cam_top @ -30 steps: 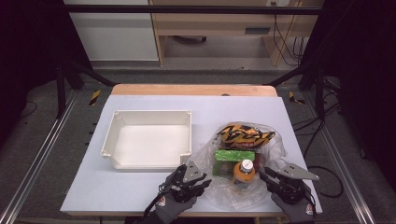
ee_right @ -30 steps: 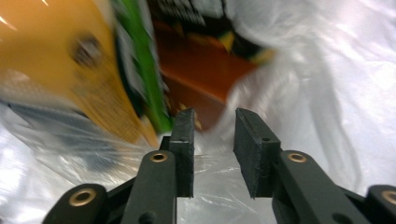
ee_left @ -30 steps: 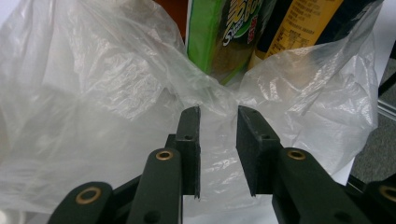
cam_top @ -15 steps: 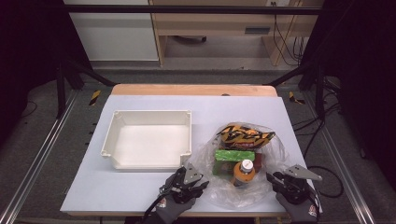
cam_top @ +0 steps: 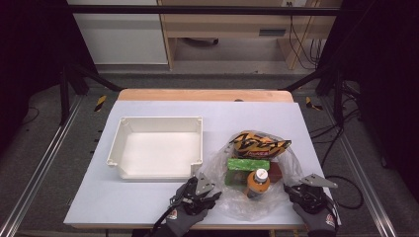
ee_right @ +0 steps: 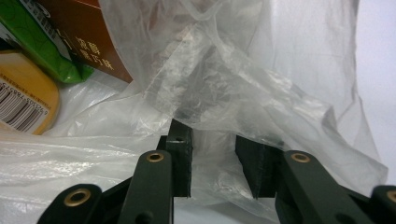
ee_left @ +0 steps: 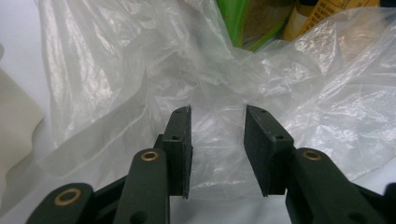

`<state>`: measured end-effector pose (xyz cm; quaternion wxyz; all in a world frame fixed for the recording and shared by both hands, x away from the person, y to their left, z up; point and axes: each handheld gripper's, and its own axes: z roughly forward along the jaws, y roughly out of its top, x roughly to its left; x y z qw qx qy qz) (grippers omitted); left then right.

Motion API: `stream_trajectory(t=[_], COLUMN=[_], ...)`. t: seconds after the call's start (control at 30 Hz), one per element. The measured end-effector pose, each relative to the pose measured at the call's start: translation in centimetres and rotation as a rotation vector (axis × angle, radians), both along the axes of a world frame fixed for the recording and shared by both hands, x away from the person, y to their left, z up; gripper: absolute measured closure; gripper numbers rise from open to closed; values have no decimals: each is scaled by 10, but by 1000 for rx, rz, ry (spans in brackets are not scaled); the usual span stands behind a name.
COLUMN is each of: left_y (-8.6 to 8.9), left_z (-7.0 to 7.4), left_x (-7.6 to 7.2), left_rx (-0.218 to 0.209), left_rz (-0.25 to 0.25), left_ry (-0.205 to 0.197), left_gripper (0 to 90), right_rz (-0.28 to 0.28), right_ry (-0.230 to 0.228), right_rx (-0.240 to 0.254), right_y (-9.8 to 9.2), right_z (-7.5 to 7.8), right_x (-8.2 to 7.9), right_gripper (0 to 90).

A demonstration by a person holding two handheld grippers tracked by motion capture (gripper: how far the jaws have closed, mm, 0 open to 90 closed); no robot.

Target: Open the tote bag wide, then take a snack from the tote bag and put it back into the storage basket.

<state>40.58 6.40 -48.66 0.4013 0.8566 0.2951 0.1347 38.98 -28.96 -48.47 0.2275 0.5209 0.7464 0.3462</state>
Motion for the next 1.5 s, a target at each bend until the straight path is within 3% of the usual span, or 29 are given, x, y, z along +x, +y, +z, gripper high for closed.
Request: stream_trajectory(t=[0.13, 0.27, 0.43, 0.5, 0.57, 0.77, 0.93, 1.13, 1.27, 1.5], left_y=[2, 7, 12, 13, 16, 20, 19, 15, 5, -13], left_z=[4, 16, 42, 47, 62, 82, 90, 90, 92, 93], left_x=[0, -2, -12, -13, -17, -19, -12, -1, 5, 13], left_rx=[-2, -48, -133, -144, -184, -226, -225, -214, -236, -220], left_rz=[2, -7, -24, -27, -35, -35, -23, 1, 2, -8], left_ry=[0, -10, -54, -64, -93, -140, -151, -153, -153, -147], left_gripper=[555, 515, 476, 468, 446, 415, 382, 363, 361, 362], right_rz=[0, 9, 6, 8, 6, 5, 4, 5, 7, 7], right_ry=[-5, -38, -58, -70, -80, -84, -85, -81, -87, -88], right_rx=[-9, -19, 4, -6, 3, 14, 13, 22, 24, 25], right_y=[1, 2, 3, 3, 2, 2, 2, 3, 3, 3], right_z=[0, 1, 5, 5, 6, 6, 6, 6, 6, 6], right_x=[-1, -3, -5, -5, -5, -5, -5, -5, -5, -6], right_gripper=[648, 608, 569, 564, 556, 541, 524, 507, 490, 480])
